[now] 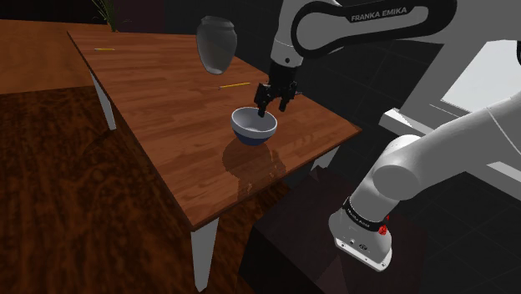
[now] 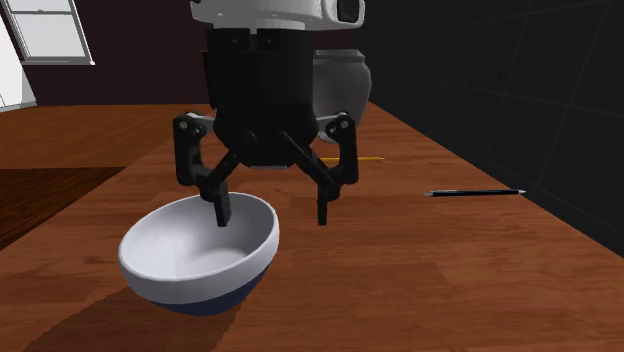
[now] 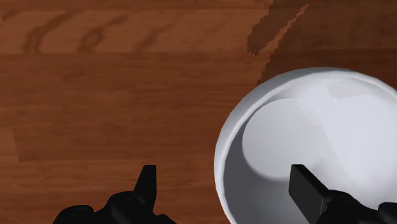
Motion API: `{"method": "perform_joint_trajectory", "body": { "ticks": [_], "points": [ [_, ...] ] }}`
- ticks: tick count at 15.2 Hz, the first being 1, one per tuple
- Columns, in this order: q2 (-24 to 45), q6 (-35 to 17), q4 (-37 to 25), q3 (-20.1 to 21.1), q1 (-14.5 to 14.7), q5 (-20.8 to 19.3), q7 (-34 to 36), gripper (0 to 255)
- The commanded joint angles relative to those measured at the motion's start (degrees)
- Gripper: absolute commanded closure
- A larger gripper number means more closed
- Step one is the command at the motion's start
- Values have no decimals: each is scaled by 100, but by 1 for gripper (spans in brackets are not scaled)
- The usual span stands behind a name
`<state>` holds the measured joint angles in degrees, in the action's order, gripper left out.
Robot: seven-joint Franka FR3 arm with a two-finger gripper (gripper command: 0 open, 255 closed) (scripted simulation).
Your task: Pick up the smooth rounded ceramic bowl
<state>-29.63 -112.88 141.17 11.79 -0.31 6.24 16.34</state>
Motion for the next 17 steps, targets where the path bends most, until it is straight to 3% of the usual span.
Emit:
{"method": "perform_joint_trajectory", "body": {
  "ticks": [1,10,17],
  "points": [
    [-3,-22,23,2,2,3,0,255],
    [7,-16,7,3,1,1,2,255],
    [-84,547,-465,-45,-12,-28,5,255]
  ]
}}
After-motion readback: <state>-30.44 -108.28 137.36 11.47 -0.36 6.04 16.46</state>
